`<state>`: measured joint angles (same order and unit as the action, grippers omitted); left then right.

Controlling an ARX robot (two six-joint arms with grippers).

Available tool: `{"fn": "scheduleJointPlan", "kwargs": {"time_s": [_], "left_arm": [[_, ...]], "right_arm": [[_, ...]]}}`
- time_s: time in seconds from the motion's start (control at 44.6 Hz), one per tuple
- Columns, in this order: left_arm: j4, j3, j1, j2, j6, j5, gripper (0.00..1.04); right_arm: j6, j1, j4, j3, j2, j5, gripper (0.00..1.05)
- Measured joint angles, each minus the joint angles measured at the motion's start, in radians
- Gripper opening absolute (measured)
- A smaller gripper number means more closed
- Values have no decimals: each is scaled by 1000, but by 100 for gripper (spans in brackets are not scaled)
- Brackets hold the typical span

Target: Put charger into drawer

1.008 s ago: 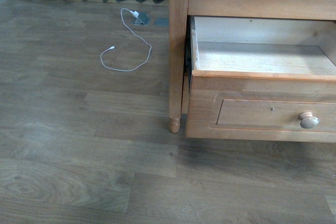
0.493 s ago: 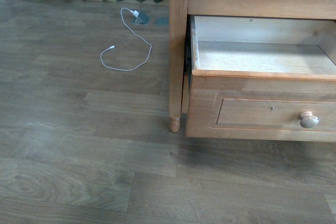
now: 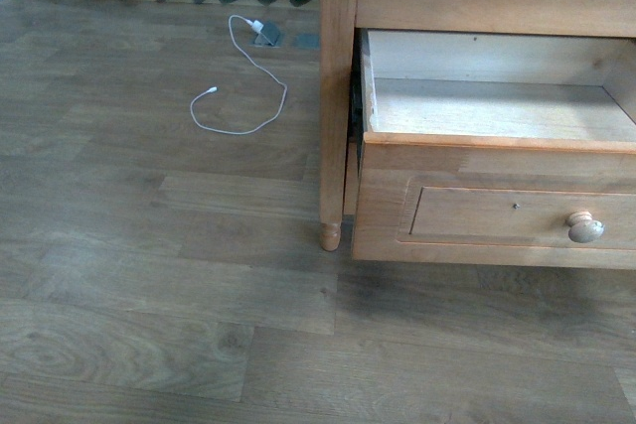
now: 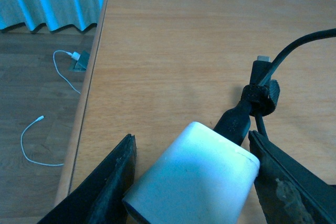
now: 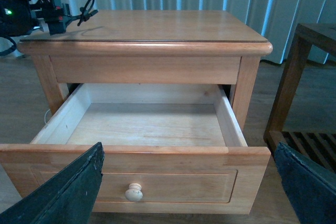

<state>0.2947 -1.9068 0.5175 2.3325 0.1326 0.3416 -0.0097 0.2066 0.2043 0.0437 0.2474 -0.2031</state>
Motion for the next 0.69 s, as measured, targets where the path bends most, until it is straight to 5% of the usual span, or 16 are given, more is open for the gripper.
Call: {"fn": "scheduleJointPlan", "kwargs": {"time_s": [0.112,0.403,0.695], "left_arm": [[69,127,19,-106,-7,-18,59],[99,317,98,-251,-134,-242,59],[82,343,161,-171,-188,-298,59]], "right_arm": [[0,0,0,0,0,0,96],[0,0,0,0,0,0,96],[0,0,0,0,0,0,96]]}}
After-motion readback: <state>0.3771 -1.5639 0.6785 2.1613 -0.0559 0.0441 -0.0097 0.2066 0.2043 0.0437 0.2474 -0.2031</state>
